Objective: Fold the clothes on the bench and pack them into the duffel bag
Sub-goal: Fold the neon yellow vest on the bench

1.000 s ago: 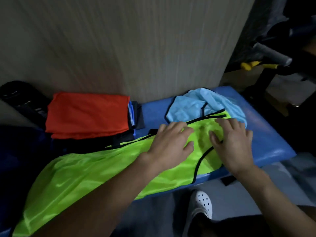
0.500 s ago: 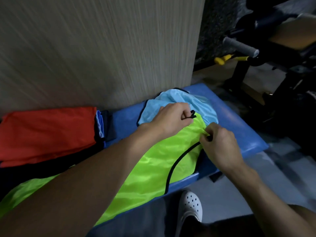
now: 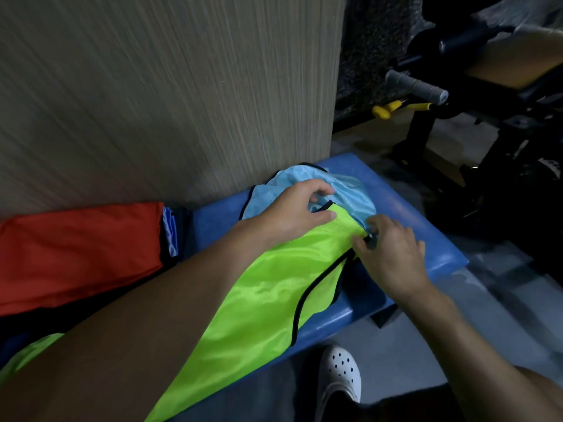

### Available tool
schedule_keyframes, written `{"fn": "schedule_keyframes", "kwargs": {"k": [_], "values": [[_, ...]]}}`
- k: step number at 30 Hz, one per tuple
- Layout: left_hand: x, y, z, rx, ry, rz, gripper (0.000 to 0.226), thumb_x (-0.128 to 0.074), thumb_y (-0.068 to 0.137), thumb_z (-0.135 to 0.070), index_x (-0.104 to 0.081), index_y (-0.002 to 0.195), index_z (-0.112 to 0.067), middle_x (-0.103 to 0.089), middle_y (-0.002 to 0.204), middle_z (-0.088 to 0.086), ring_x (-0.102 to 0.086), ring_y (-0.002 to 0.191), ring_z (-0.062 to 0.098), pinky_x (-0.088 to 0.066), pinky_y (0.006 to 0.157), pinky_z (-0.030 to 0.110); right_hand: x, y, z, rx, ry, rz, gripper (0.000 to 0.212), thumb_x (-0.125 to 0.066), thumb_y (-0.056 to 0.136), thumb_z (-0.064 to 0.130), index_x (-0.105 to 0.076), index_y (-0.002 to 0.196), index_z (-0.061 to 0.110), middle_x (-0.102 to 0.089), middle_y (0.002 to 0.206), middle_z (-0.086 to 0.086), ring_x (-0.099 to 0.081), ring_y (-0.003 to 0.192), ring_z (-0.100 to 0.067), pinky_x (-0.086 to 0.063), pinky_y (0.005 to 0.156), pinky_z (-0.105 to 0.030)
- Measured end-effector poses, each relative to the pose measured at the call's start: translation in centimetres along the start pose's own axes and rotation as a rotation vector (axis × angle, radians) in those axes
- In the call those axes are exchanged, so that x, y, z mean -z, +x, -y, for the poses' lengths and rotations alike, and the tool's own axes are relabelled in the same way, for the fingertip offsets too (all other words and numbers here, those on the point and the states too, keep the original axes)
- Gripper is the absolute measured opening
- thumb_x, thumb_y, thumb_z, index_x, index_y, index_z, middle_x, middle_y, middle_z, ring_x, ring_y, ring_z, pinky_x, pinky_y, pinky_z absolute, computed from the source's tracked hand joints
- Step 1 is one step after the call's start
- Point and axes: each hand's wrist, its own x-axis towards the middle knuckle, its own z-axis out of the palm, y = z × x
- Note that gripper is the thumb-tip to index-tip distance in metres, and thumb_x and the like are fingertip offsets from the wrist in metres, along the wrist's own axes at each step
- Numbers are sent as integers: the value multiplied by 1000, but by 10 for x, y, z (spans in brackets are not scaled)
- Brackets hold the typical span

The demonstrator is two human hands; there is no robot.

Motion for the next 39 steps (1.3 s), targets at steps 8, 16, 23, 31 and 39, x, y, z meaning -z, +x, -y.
{"fn": "schedule_keyframes", "kwargs": {"k": [8, 16, 23, 31, 39], "values": [[-4, 17, -2, -43, 232, 116, 38, -73, 89, -25, -64, 126, -28, -64, 115, -11, -53, 120, 15, -41, 108, 43, 2, -3, -4, 3, -40, -34, 18, -64, 86, 35, -63, 100, 24, -49, 110, -6, -40, 109, -31, -32, 92, -40], [5, 25, -16, -103, 506, 191, 16, -63, 95, -27, -61, 111, -24, -55, 96, -15, -38, 102, 12, -24, 108, 38, 3, -2, -2, 42, -6, -27, 32, -63, 84, 52, -60, 105, 28, -60, 104, 6, -43, 106, -24, -23, 82, -36], [13, 26, -21, -133, 443, 206, 27, -66, 92, -19, -63, 117, -28, -63, 118, -15, -52, 119, 6, -22, 110, 34, 1, -1, 0, 34, 14, -15, 40, -63, 80, 61, -63, 98, 26, -48, 102, 5, -36, 108, -24, -18, 82, -35], [24, 24, -17, -126, 343, 257, 16, -68, 91, -16, -67, 107, -19, -63, 110, -7, -59, 109, 14, -44, 100, 32, 0, -3, 5, 68, 364, -60, 9, -67, 83, 25, -60, 79, 21, -62, 82, 4, -54, 91, -22, -34, 85, -38], [42, 6, -19, -189, 297, 237, 19, -69, 83, -2, -74, 100, -10, -73, 101, -1, -65, 98, 14, -47, 94, 37, 6, -23, 12, 207, 593, -111, 19, -71, 81, 7, -59, 79, 22, -63, 72, 6, -55, 70, -7, -42, 64, -18]]}}
